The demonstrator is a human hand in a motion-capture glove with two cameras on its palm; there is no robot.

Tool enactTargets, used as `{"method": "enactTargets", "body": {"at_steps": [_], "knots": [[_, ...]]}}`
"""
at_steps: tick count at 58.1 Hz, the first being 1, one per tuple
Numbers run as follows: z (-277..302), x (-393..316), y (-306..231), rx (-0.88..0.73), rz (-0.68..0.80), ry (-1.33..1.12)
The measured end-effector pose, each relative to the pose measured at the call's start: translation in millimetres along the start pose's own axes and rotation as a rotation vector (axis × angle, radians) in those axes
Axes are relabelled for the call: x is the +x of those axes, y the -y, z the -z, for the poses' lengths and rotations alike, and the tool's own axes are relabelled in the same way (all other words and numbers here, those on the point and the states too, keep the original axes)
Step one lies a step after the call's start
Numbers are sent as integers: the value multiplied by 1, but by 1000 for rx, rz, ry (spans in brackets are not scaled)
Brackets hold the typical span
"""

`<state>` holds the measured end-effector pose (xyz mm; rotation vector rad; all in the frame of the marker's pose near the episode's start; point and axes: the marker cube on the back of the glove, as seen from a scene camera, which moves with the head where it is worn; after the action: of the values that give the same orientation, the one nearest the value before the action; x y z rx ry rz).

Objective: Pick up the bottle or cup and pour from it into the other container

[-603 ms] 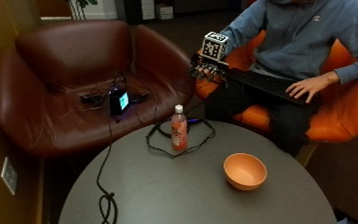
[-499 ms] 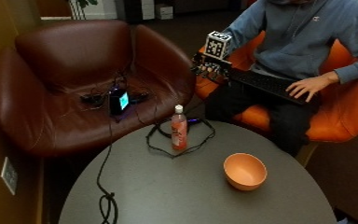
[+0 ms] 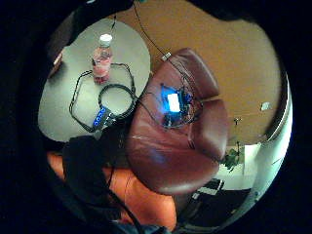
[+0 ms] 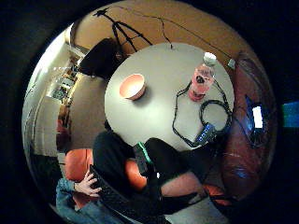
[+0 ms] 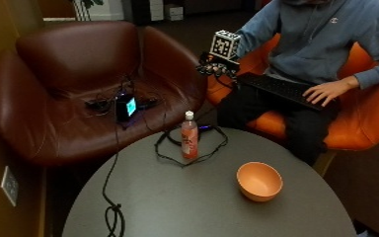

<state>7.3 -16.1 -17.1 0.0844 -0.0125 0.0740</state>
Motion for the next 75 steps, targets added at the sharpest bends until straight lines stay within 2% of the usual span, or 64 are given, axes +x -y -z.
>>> {"method": "enactTargets", "body": {"at_steps": [32, 49, 75], "knots": [[-7, 74, 22, 33, -105, 102], [-44, 86, 53, -63, -96, 134], [-102, 85, 83, -123, -91, 199]]}}
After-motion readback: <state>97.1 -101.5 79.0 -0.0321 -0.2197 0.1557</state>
